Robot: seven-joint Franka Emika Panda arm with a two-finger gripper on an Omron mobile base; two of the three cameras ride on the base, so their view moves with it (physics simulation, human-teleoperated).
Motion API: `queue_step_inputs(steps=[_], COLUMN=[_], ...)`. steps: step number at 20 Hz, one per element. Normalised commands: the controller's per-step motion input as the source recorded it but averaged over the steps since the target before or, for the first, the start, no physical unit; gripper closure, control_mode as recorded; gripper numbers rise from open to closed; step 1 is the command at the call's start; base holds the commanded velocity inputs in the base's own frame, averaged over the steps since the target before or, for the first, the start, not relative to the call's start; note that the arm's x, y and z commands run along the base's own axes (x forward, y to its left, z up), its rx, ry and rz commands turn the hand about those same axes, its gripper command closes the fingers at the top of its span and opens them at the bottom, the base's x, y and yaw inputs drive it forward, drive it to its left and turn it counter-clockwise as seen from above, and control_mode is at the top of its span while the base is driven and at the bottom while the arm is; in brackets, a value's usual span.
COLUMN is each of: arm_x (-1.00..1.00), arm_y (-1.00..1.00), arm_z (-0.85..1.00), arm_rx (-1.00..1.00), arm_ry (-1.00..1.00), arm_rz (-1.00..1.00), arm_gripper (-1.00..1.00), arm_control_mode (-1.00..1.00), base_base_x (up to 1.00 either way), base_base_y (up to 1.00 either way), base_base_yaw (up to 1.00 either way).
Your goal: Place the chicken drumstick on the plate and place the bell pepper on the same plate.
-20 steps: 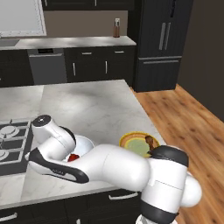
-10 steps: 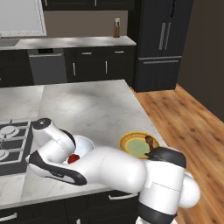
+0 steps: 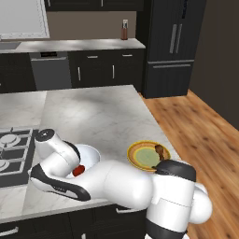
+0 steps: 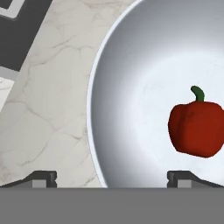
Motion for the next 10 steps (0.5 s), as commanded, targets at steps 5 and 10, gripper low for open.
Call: queue_step_inputs(steps=[5,10], arm_x=[0.0,0.0], arm_y=[0.0,0.0], arm_z=[-0.04,0.0], arm_rx=[0.0,0.0], arm_ry=[0.0,0.0], arm_rz=[0.0,0.0], arm_gripper=[1.0,1.0], arm_control_mode=[-1.0,-1.0], base_base_x=[0.0,0.0], base_base_y=[0.0,0.0], base_base_yaw=[0.0,0.0])
